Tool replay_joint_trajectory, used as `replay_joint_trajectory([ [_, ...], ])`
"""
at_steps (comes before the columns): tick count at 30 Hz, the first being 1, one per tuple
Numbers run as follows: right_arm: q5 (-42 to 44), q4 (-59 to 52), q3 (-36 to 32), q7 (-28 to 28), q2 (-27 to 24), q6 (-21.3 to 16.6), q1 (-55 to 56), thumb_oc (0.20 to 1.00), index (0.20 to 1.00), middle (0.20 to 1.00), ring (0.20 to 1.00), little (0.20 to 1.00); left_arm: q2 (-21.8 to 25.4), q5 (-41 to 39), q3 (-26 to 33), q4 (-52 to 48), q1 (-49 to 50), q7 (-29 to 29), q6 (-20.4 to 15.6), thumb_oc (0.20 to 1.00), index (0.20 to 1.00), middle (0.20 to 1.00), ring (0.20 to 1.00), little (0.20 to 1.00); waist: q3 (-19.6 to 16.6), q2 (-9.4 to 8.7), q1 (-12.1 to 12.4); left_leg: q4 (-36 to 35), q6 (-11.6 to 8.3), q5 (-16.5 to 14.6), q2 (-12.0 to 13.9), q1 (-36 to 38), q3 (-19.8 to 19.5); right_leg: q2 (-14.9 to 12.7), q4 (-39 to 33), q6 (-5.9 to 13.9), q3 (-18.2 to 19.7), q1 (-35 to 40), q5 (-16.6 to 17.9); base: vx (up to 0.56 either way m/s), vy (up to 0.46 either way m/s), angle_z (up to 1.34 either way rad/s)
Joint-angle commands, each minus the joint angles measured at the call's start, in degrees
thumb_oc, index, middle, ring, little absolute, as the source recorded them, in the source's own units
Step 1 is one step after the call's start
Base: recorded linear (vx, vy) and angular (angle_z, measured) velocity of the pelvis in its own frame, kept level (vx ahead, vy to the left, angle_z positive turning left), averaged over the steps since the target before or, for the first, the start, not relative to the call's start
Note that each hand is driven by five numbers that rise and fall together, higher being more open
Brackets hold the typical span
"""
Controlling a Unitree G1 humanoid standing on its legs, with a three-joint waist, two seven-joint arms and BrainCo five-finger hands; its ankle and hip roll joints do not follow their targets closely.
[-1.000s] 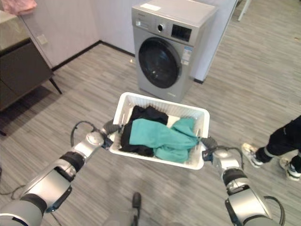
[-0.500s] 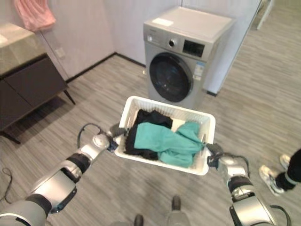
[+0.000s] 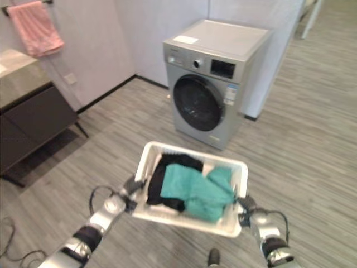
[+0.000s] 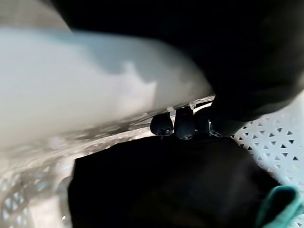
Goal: Grab the laundry basket,head to the washer,open it,put in the laundry and shut it.
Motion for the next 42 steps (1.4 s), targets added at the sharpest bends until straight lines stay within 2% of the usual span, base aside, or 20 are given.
replay_joint_trajectory([
  [1, -0.03, -0.65, -1.31, 1.77, 1.25, -4.06, -2.18, 0.200, 0.200, 0.200, 0.200, 0.200, 1.59, 0.03, 2.82, -0.31, -4.07, 1.80, -4.60, 0.200, 0.200, 0.200, 0.200, 0.200, -1.36, -1.45, 1.91, -3.96, -0.07, 5.51, 1.86, -5.34, 6.34, -4.45, 0.04, 5.70, -1.77, 5.89, -7.79, -0.01, 0.019, 0.06],
  [7, 0.50, -7.04, -2.05, 0.96, -0.33, -4.44, -3.26, 0.200, 0.200, 0.200, 0.200, 0.200, 2.26, 0.15, 3.57, -1.26, -4.03, 2.06, -4.42, 0.200, 0.200, 0.200, 0.200, 0.200, -0.50, -1.93, 1.86, -3.96, 0.09, 5.52, 1.69, -5.99, 6.23, -4.57, 0.04, 5.91, -1.58, 5.16, -7.49, -0.01, 0.031, 0.08],
  [13, -0.01, -17.81, -3.91, 0.34, -4.45, -4.29, -5.12, 0.200, 0.200, 0.200, 0.200, 0.200, 4.62, -0.15, 5.81, -6.14, -4.22, 2.01, -4.50, 0.200, 0.200, 0.200, 0.200, 0.200, 1.32, -3.54, 2.02, -3.90, 0.80, 5.53, 1.23, -7.51, 6.23, -5.34, 0.04, 6.47, -1.15, 3.71, -6.55, -0.01, 0.070, 0.00],
  [17, -0.21, -27.47, -8.73, 1.75, -10.97, -3.28, -4.11, 0.200, 0.200, 0.200, 0.200, 0.200, 9.19, 0.07, 10.14, -15.72, -4.22, 1.38, -4.35, 0.200, 0.200, 0.200, 0.200, 0.200, 3.42, -5.71, 2.10, 2.21, 2.15, 2.09, -0.13, -10.80, 5.43, -7.33, 0.92, 7.20, -0.28, 3.11, -5.59, 0.01, 0.134, -0.08],
  [21, 1.20, -31.78, -13.20, 3.12, -15.15, -3.16, -1.86, 0.200, 0.200, 0.200, 0.200, 0.200, 13.17, 1.33, 12.20, -21.12, -6.80, 1.05, -3.90, 0.200, 0.200, 0.200, 0.200, 0.200, 3.88, -6.17, 2.02, 4.95, 4.48, -0.46, -1.61, -11.02, 3.02, -8.54, 11.64, 6.34, 2.39, 0.35, -8.49, 0.09, 0.188, 0.06],
  [23, 1.39, -33.10, -13.92, 3.97, -16.35, -2.82, -1.52, 0.200, 0.200, 0.200, 0.200, 0.200, 14.42, 1.47, 12.68, -22.04, -8.55, 1.01, -3.47, 0.200, 0.200, 0.200, 0.200, 0.200, 4.78, -6.03, 1.42, 4.63, 5.54, -1.13, -2.02, -9.28, 2.32, -7.87, 20.13, 5.91, 3.78, -2.81, -8.09, 0.12, 0.129, 0.09],
  [24, 1.39, -33.11, -13.95, 3.97, -16.35, -2.79, -1.57, 0.200, 0.200, 0.200, 0.200, 0.200, 14.43, 1.47, 12.70, -22.03, -8.62, 1.01, -3.46, 0.200, 0.200, 0.200, 0.200, 0.200, 4.65, -6.08, 1.51, 4.54, 5.57, -0.90, -2.05, -9.52, 2.44, -7.91, 20.26, 5.87, 3.93, -3.22, -7.99, 0.14, 0.146, 0.04],
  [25, 1.38, -34.33, -12.86, 4.95, -17.24, -2.73, -3.39, 0.200, 0.200, 0.200, 0.200, 0.200, 15.60, 1.02, 13.27, -21.98, -10.10, 1.46, -3.49, 0.200, 0.200, 0.200, 0.200, 0.200, 6.30, -5.48, 0.90, 3.81, 6.09, -1.77, -1.97, -6.82, 3.00, -5.95, 27.24, 5.84, 3.33, -8.19, -8.15, 0.18, 0.123, -0.08],
  [26, 1.20, -34.23, -12.63, 4.93, -17.92, -2.84, -3.88, 0.200, 0.200, 0.200, 0.200, 0.200, 15.74, 1.07, 13.41, -21.71, -10.51, 1.72, -3.59, 0.200, 0.200, 0.200, 0.200, 0.200, 6.67, -5.33, 0.33, 3.29, 6.00, -2.06, -2.10, -5.41, 3.08, -3.88, 27.07, 5.60, 3.39, -10.41, -8.78, 0.18, 0.119, -0.16],
  [27, 1.21, -34.19, -12.60, 4.93, -17.94, -2.85, -3.98, 0.200, 0.200, 0.200, 0.200, 0.200, 15.73, 1.07, 13.44, -21.68, -10.55, 1.72, -3.61, 0.200, 0.200, 0.200, 0.200, 0.200, 6.61, -5.29, 0.38, 3.21, 5.96, -1.88, -2.03, -5.54, 3.16, -3.78, 26.88, 5.49, 3.40, -10.52, -8.56, 0.24, 0.052, -0.15],
  [29, 1.73, -34.29, -11.91, 4.36, -18.54, -3.58, -5.04, 0.200, 0.200, 0.200, 0.200, 0.200, 15.32, 0.51, 13.82, -20.75, -11.37, 2.47, -4.07, 0.200, 0.200, 0.200, 0.200, 0.200, 7.12, -5.00, -1.03, 2.30, 5.90, -3.71, -3.38, -1.86, 2.65, -0.62, 20.53, 5.05, 2.79, -13.32, -8.96, 0.32, 0.039, -0.05],
  [32, 1.58, -34.79, -11.83, 4.48, -18.31, -3.53, -4.40, 0.200, 0.200, 0.200, 0.200, 0.200, 14.62, 0.39, 14.10, -19.62, -12.04, 2.79, -4.20, 0.200, 0.200, 0.200, 0.200, 0.200, 6.51, -5.06, -2.30, 1.84, 5.41, -6.64, -4.65, 1.75, 1.67, 0.77, 13.22, 6.07, 0.91, -15.44, -6.91, 0.38, -0.002, 0.06],
  [33, 1.51, -34.84, -11.81, 4.20, -18.04, -3.72, -4.12, 0.200, 0.200, 0.200, 0.200, 0.200, 14.26, 0.38, 13.84, -19.24, -12.09, 2.86, -4.21, 0.200, 0.200, 0.200, 0.200, 0.200, 6.40, -4.92, -2.77, 2.15, 5.17, -7.46, -4.93, 2.91, 1.93, 0.62, 10.54, 6.00, -1.94, -15.38, -5.12, 0.49, -0.028, 0.16],
  [34, 1.66, -35.04, -11.92, 4.06, -17.47, -3.91, -3.76, 0.200, 0.200, 0.200, 0.200, 0.200, 13.95, 0.60, 13.57, -18.98, -12.20, 2.80, -4.28, 0.200, 0.200, 0.200, 0.200, 0.200, 5.88, -4.74, -3.18, 2.36, 4.97, -8.73, -5.08, 4.26, 1.59, 0.70, 10.31, 6.47, -2.23, -15.96, -5.27, 0.41, -0.043, 0.06],
  [36, 1.97, -36.92, -13.47, 3.93, -17.03, -3.67, -0.55, 0.200, 0.200, 0.200, 0.200, 0.200, 13.25, 1.15, 13.15, -19.05, -11.47, 2.38, -4.11, 0.200, 0.200, 0.200, 0.200, 0.200, 4.47, -4.79, -4.31, 4.26, 4.33, -10.09, -5.28, 5.76, 1.34, 0.92, 9.89, 4.92, -2.87, -13.21, -5.28, 0.46, -0.064, 0.16],
  [37, 1.77, -38.65, -14.33, 4.18, -17.28, -3.94, 1.04, 0.200, 0.200, 0.200, 0.200, 0.200, 12.78, 1.12, 13.07, -19.28, -10.98, 2.19, -4.25, 0.200, 0.200, 0.200, 0.200, 0.200, 3.56, -4.43, -4.62, 7.06, 3.06, -9.47, -4.64, 5.64, 1.35, 1.50, 10.08, 4.14, -2.79, -11.77, -5.84, 0.51, -0.108, 0.61],
  [39, 3.02, -39.16, -15.71, 3.74, -17.34, -4.46, 2.48, 0.200, 0.200, 0.200, 0.200, 0.200, 11.55, 0.99, 11.86, -18.03, -12.21, 2.27, -4.48, 0.200, 0.200, 0.200, 0.200, 0.200, 2.80, -4.08, -5.78, 19.67, -1.81, -2.21, -1.49, 2.14, 2.89, 2.79, 10.55, 1.99, -2.52, -8.66, -6.68, 0.37, -0.138, 0.62],
  [40, 3.02, -39.22, -15.82, 3.75, -17.34, -4.44, 2.57, 0.200, 0.200, 0.200, 0.200, 0.200, 11.52, 0.98, 11.77, -17.97, -12.28, 2.28, -4.50, 0.200, 0.200, 0.200, 0.200, 0.200, 2.67, -3.97, -5.85, 20.41, -1.91, -2.54, -1.30, 1.59, 2.71, 2.90, 10.50, 1.90, -2.71, -8.79, -6.66, 0.31, -0.179, 0.44],
  [41, 4.51, -40.38, -15.87, 3.03, -17.51, -5.09, 2.92, 0.200, 0.200, 0.200, 0.200, 0.200, 11.64, 0.98, 11.89, -18.62, -11.98, 2.26, -4.31, 0.200, 0.200, 0.200, 0.200, 0.200, 3.22, -4.42, -5.11, 36.38, -3.93, 4.38, 1.23, -5.28, 2.41, 4.37, 9.82, -0.67, -2.26, -5.15, -8.35, 0.26, -0.158, 0.32],
  [42, 4.63, -40.49, -15.82, 2.69, -17.81, -4.89, 3.20, 0.200, 0.200, 0.200, 0.200, 0.200, 11.62, 0.82, 11.61, -18.66, -12.14, 2.37, -4.36, 0.200, 0.200, 0.200, 0.200, 0.200, 3.72, -5.02, -4.71, 41.21, -3.79, 5.88, 1.60, -7.79, 1.80, 5.10, 9.44, -1.89, -1.07, -3.99, -9.41, 0.34, -0.192, 0.07],
])
